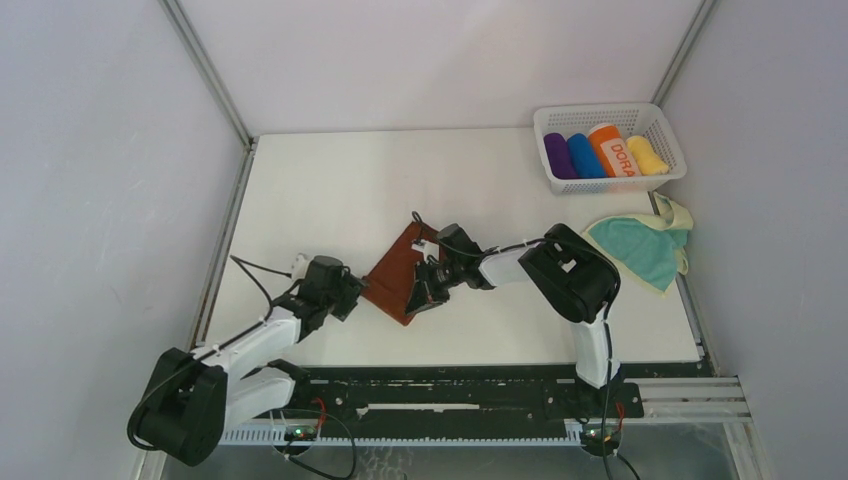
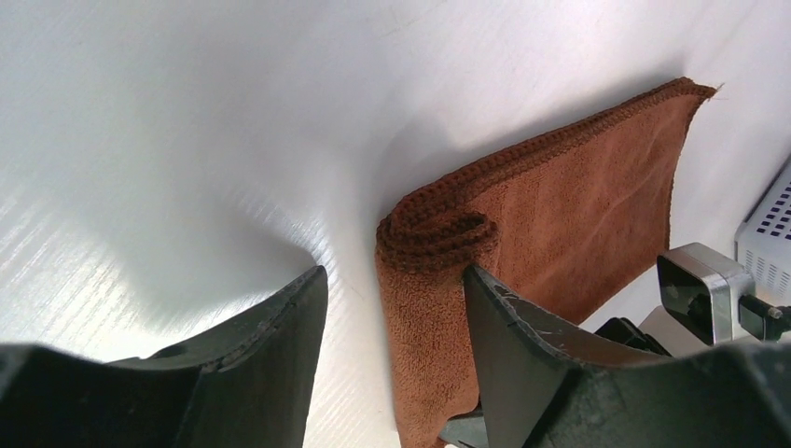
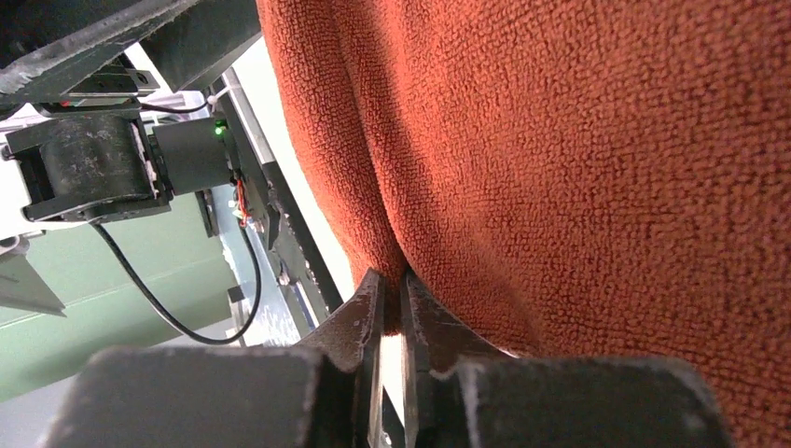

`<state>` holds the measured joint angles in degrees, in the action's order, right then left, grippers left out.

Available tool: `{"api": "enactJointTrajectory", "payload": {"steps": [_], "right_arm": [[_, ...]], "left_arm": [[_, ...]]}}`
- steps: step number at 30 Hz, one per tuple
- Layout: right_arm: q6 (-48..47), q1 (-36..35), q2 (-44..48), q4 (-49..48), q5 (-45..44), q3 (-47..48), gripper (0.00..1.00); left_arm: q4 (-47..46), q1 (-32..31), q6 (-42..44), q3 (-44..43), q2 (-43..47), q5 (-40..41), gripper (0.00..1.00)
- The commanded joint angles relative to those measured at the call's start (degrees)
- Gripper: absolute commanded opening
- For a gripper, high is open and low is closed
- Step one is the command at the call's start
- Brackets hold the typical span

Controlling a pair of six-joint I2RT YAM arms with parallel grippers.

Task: Roll the towels
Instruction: Roll the towel at the center of the board.

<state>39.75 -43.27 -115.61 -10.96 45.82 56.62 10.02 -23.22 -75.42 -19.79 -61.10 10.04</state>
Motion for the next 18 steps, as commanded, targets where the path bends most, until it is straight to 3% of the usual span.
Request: {"api": "enactJointTrajectory", "payload": {"steps": [1, 8, 18], "right_arm": [[-0.6, -0.2, 0.6, 1.0, -3.5, -0.7, 0.07], [-9.8, -2.2, 7.4, 10.7, -11.1, 1.6, 0.25], [-28.8, -12.8, 22.5, 20.9, -38.4, 3.8, 0.41]], "left_arm": [[6.3, 0.5, 3.5, 0.0, -4.4, 0.4, 0.62], [6.4, 0.5, 4.2, -1.3, -9.5, -1.2, 0.59], [8.4, 0.5, 4.2, -1.9, -10.0, -1.2, 0.58]]}}
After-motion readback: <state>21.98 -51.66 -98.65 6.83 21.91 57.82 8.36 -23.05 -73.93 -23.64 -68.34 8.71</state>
